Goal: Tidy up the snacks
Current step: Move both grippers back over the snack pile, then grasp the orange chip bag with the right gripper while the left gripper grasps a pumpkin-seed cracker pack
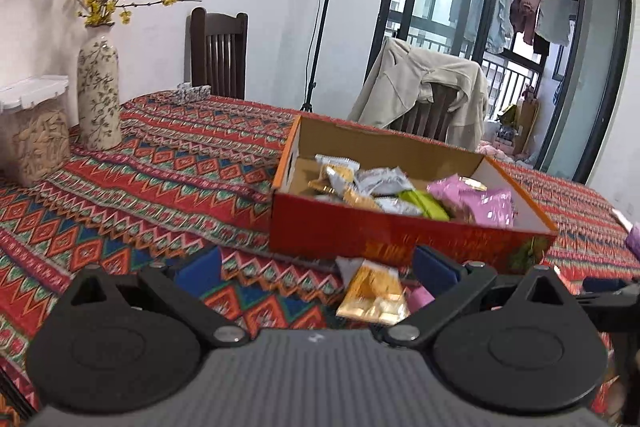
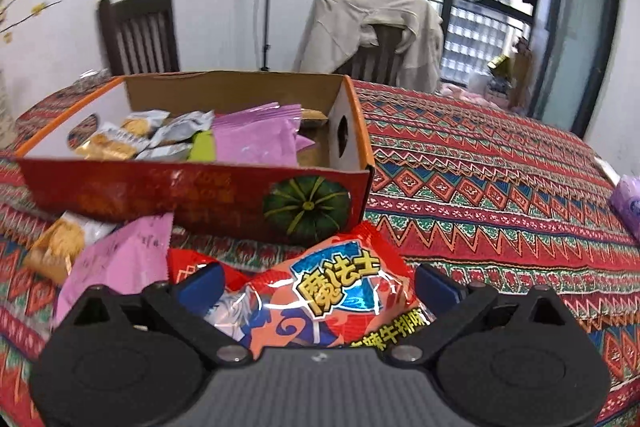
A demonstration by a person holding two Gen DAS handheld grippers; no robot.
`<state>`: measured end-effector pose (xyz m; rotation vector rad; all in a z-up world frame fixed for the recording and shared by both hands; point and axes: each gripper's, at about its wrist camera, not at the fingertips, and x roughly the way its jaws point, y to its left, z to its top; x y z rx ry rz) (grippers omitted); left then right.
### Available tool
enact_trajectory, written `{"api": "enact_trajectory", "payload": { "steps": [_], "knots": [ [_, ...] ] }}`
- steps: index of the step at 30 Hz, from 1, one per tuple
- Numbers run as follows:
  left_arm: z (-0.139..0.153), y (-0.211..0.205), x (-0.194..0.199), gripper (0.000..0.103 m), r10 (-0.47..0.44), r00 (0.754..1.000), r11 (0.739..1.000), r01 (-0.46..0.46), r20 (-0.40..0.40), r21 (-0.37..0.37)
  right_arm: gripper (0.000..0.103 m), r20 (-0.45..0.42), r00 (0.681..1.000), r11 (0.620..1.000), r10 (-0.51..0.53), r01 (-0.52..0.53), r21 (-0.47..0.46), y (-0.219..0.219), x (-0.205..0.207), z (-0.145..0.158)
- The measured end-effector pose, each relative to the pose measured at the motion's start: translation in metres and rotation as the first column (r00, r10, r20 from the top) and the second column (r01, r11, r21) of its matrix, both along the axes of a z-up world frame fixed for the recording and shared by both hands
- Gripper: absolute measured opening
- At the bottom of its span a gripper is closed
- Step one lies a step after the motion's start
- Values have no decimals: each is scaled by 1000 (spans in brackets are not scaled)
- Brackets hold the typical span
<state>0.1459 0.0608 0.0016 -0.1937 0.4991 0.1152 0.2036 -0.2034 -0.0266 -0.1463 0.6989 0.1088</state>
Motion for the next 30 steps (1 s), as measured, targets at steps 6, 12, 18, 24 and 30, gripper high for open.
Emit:
{"api": "enact_trajectory", "payload": {
  "steps": [6,12,18,24,30],
  "knots": [
    [-20,3,-15,103,11,999,1000,-11,-34,6,101,30,995,994,99,-97,-55,-10,-28,2],
    [-40,3,-19,103,36,998,999,-35,-59,9,102,11,997,995,83,-82,-52,-25,-45,3],
    [-48,2,-18,103,41,998,999,-41,-50,6,98,-88,996,991,-2,13,131,-40,-35,-11],
    [-49,2,-19,103,38,999,999,-38,-35,0,93,-79,996,985,-31,43,166,-28,-28,-21],
    [-49,3,-20,103,30,999,1000,-30,-26,-9,74,-60,998,987,6,4,162,-30,-37,-19]
  ]
}}
